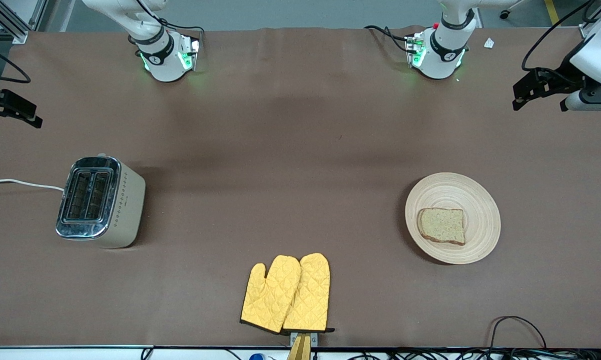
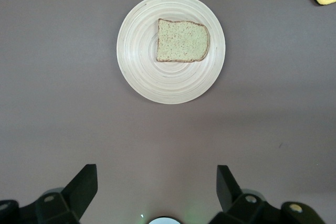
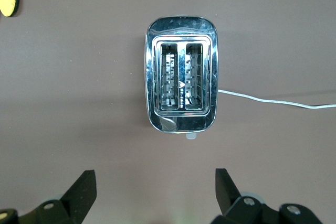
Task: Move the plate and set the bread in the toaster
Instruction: 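Lower the left gripper toward the wooden plate's rim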
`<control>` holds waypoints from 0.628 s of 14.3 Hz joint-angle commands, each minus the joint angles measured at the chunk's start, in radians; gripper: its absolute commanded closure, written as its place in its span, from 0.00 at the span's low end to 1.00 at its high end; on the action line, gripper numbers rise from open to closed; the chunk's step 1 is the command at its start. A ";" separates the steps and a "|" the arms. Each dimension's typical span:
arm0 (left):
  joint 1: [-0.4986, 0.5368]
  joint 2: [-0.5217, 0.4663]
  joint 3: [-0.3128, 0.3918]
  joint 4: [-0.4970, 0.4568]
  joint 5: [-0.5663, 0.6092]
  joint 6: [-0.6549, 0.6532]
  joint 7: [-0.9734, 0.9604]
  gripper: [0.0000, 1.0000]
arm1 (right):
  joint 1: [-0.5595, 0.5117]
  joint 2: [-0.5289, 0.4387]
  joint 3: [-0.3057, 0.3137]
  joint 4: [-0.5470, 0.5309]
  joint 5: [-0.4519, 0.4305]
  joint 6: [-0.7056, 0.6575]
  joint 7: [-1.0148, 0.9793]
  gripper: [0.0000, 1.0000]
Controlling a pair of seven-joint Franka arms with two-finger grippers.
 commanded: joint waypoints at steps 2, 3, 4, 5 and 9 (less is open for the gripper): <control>0.015 0.014 0.001 0.038 -0.001 -0.022 0.018 0.00 | -0.012 -0.011 0.009 -0.001 0.015 0.002 -0.002 0.00; 0.018 0.017 0.003 0.048 -0.001 -0.023 0.021 0.00 | -0.012 -0.011 0.009 0.000 0.014 0.002 -0.002 0.00; 0.021 0.037 0.006 0.067 -0.003 -0.022 0.023 0.00 | -0.012 -0.011 0.009 0.000 0.012 0.004 -0.002 0.00; 0.025 0.054 0.018 0.091 -0.003 -0.023 0.023 0.00 | -0.013 -0.010 0.010 0.000 0.009 0.004 -0.006 0.00; 0.047 0.137 0.055 0.108 -0.045 -0.005 0.061 0.00 | 0.048 -0.008 0.024 -0.008 -0.017 0.004 0.004 0.00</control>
